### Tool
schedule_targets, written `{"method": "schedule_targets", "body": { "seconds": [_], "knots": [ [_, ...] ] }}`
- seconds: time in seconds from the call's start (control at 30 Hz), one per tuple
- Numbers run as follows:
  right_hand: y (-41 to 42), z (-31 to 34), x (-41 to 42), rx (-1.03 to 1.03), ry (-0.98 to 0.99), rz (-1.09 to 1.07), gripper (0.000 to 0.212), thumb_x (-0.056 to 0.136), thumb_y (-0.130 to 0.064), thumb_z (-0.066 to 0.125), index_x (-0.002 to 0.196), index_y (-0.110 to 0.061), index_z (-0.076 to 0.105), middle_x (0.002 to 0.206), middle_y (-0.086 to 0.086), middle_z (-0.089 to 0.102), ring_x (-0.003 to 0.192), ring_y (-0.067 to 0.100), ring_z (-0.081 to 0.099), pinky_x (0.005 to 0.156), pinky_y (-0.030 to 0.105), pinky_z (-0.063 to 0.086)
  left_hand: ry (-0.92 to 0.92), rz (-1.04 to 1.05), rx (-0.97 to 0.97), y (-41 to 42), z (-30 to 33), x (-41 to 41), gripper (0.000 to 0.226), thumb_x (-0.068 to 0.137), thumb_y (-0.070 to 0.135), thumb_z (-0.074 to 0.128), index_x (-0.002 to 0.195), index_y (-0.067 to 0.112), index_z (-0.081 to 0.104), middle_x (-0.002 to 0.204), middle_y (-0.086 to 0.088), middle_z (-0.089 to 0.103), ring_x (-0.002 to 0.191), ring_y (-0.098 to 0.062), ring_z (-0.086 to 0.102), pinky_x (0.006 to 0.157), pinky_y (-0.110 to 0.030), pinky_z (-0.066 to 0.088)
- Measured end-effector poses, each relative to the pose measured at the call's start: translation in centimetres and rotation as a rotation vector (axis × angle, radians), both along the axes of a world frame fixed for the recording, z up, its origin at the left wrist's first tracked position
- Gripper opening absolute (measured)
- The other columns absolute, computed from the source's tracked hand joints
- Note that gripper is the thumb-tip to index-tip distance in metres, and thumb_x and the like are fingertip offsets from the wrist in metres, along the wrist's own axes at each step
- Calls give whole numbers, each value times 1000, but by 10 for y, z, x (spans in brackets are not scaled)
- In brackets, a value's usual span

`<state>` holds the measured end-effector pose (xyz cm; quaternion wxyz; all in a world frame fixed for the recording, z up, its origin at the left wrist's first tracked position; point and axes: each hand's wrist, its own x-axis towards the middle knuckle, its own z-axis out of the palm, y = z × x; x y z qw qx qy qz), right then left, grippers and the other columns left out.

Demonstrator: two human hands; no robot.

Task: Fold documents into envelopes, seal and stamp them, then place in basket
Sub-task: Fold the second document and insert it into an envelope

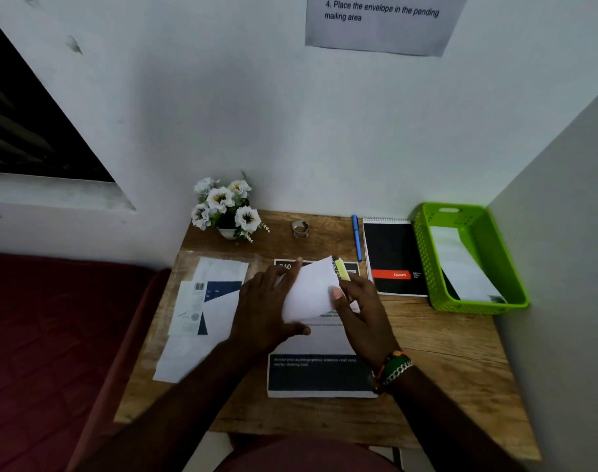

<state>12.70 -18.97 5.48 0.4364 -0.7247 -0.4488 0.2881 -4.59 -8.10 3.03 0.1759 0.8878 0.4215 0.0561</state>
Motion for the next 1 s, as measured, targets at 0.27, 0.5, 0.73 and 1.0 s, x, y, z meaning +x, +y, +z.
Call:
{"method": "schedule_targets", "body": {
  "seconds": [0.27, 0.5, 0.73, 1.0],
  "knots": [
    [6, -2, 0, -98, 289, 22, 12, 94, -42, 63, 104, -48, 66, 117, -5, 63, 99, 12, 65, 80, 39, 61, -2, -2, 1, -3, -1, 1, 130, 61, 74, 75, 157, 37, -4, 154, -1, 26, 136, -23, 29, 110, -46, 32],
    [6, -6, 1, 159, 226, -365, 45, 82, -13, 80, 118, -28, 57, 93, -2, 73, 87, 12, 71, 70, 34, 59, 30, -17, 26, -8, 4, 7, 124, 68, 75, 67, 154, 42, -16, 153, -2, 18, 133, -25, 24, 108, -47, 31],
    [10, 6, -6, 262, 47, -369, 16, 83, -8, 77, 92, -18, 70, 94, -8, 71, 87, 0, 65, 65, 8, 48, 15, -29, 81, -12, 12, 17, 117, 70, 75, 64, 153, 48, -14, 152, -2, 17, 131, -26, 27, 103, -48, 32],
    [9, 17, -5, 274, -40, -339, 26, 87, -7, 73, 103, -27, 72, 98, -12, 72, 92, 1, 67, 69, 6, 48, -63, -52, 12, -9, 22, 22, 116, 67, 78, 65, 155, 48, -5, 160, 2, 8, 144, -24, 14, 117, -49, 20]
  ]
}}
